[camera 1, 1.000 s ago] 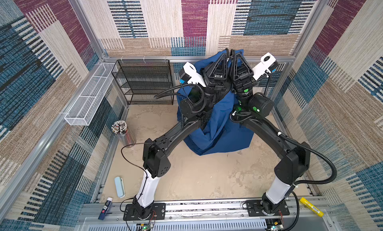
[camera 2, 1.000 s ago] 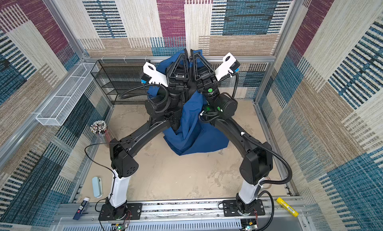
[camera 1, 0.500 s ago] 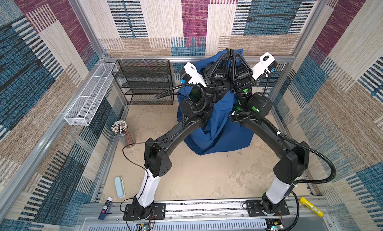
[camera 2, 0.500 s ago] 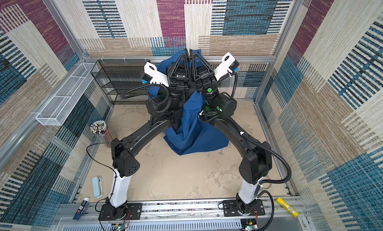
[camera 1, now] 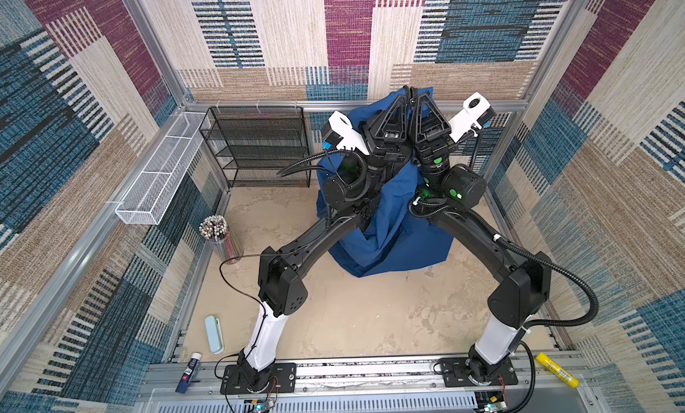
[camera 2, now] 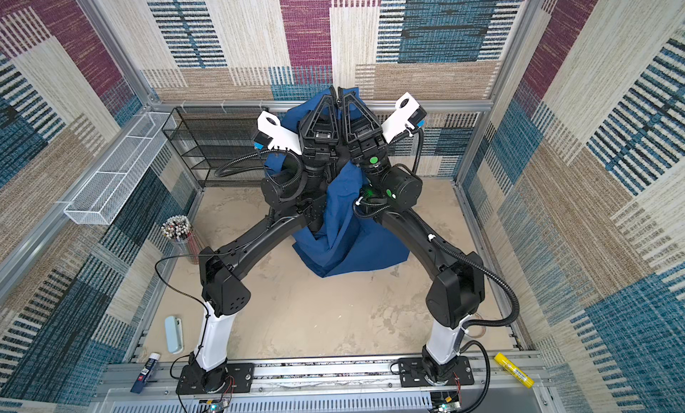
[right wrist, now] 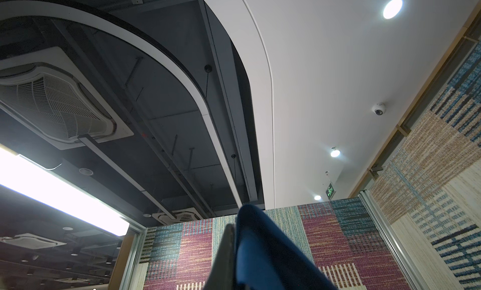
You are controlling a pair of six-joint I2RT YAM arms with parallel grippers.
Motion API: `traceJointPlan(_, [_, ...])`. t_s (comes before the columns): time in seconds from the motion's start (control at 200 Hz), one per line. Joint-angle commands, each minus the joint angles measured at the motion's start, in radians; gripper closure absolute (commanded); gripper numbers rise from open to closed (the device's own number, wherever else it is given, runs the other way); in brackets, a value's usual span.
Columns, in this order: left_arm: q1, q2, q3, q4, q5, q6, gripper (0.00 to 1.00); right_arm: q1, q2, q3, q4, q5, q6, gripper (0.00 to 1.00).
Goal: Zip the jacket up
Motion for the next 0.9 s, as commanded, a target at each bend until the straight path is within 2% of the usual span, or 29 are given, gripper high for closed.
traceJointPlan(0.0, [0.001,-0.002,0.007,0.029,0.017,0.015,1.0,0.003,0.001,0.014,0.441,-0.011,0.016,1.0])
traceJointPlan(0.897, [0.001,-0.011,-0.013,0.015,0.037,0.03,1.0,0.005,0.009,0.027,0.439,-0.02,0.013,1.0])
